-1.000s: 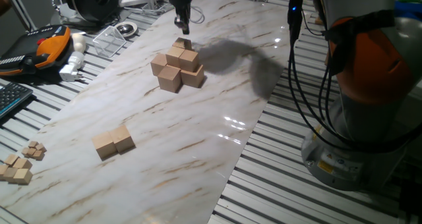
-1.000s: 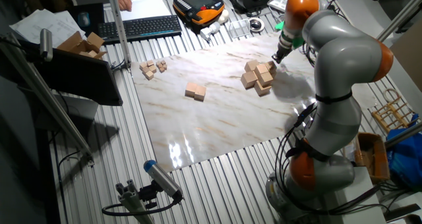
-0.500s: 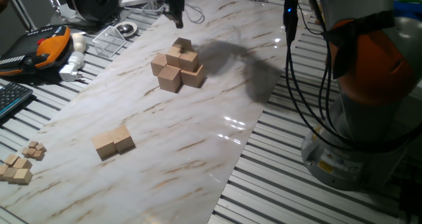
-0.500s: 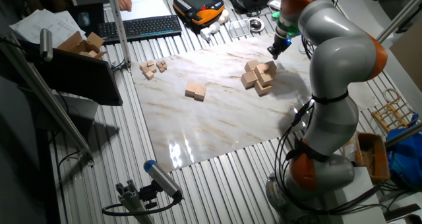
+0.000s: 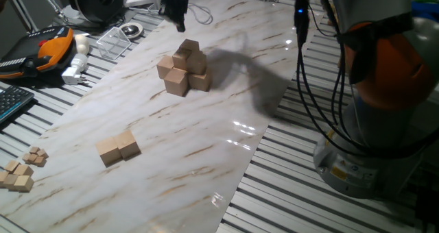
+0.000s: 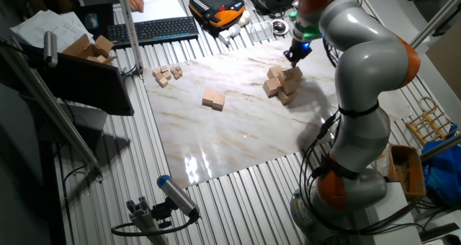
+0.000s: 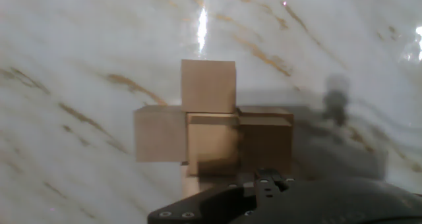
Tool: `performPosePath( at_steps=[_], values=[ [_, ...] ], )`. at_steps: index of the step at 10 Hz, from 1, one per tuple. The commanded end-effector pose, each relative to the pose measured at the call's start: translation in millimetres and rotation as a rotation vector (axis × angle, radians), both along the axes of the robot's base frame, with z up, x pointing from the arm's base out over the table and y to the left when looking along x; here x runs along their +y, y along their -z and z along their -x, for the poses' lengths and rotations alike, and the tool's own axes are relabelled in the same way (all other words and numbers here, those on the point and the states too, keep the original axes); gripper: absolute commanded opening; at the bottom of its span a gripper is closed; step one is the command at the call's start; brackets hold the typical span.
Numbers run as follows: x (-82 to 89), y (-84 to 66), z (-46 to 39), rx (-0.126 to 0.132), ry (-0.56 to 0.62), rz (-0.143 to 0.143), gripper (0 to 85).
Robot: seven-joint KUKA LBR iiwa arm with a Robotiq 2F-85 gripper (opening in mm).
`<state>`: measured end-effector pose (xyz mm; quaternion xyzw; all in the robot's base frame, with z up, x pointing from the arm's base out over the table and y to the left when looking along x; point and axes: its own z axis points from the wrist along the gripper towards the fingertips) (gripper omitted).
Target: Stack the blocks into a cross shape
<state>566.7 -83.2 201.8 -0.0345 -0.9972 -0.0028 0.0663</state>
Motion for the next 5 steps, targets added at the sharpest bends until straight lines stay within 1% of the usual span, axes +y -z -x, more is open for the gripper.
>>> performPosePath(
  at_steps=[1, 2, 3, 4, 5],
  values=[
    [53.6, 5.3, 5.4, 0.004, 0.138, -0.008, 0.0],
    [56.7, 7.5, 7.8, 0.017, 0.147, -0.013, 0.0],
    [57.5, 8.5, 8.3, 0.044, 0.156, -0.033, 0.0],
    [58.9, 9.9, 9.8, 0.055, 0.176, -0.059, 0.0],
    [61.3, 11.7, 12.1, 0.048, 0.171, -0.042, 0.0]
  ],
)
